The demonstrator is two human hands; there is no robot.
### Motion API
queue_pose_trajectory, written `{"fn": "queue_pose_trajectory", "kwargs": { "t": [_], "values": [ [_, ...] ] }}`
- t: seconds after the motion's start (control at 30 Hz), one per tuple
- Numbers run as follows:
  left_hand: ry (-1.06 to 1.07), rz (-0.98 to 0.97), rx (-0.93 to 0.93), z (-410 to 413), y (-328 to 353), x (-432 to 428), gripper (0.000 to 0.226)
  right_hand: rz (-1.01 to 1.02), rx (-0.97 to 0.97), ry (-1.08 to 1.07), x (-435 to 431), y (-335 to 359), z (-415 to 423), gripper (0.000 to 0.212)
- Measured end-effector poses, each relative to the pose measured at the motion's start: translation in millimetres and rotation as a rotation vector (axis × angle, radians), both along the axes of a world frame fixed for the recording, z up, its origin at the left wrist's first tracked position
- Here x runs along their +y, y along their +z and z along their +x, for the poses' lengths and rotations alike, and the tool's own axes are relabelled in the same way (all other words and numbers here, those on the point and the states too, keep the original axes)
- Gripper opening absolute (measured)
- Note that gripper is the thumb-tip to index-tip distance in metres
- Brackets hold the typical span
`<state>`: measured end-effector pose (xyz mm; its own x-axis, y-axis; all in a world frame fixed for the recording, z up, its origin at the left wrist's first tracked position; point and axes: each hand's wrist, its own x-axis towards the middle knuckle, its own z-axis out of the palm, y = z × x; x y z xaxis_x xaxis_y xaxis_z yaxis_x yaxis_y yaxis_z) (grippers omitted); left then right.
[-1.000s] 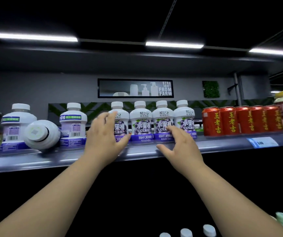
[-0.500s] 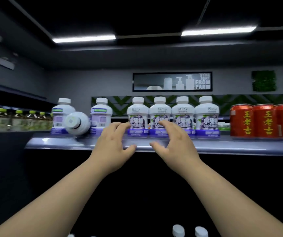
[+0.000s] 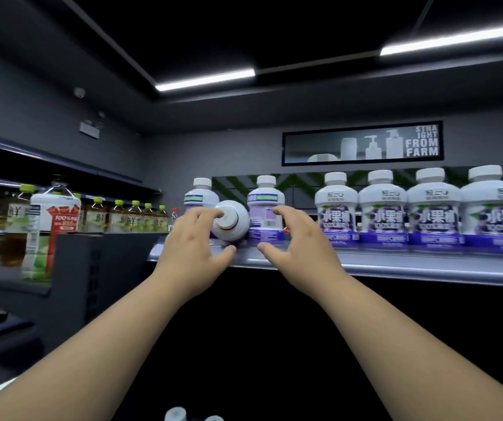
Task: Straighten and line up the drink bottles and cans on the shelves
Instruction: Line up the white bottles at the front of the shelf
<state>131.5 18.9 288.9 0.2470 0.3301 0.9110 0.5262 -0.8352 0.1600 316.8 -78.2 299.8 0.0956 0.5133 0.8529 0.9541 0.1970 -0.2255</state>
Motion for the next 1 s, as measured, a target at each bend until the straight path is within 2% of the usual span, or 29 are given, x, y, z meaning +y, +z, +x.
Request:
{"fn": "queue_pose_trajectory", "kwargs": {
  "t": [0.27, 0.4, 0.6, 0.73, 1.0],
  "values": [
    [-0.162, 0.003, 0.031, 4, 22, 56, 0.071, 0.002, 0.037, -0.215, 50, 24, -6, 0.072],
    [-0.25, 0.011, 0.023, 21, 26, 73, 0.083, -0.025, 0.048, -0.296, 61, 30, -3, 0.076],
    [-0.323, 0.016, -0.025, 27, 28, 87, 0.093, -0.124, 0.126, -0.332, 71, 33, -3, 0.095],
    [-0.382, -0.019, -0.062, 28, 35, 88, 0.09, -0.141, 0.179, -0.32, 72, 40, -4, 0.099],
    [-0.461, -0.146, -0.258, 46, 73, 79, 0.074, -0.146, 0.278, -0.27, 54, 46, 9, 0.105]
  ]
}}
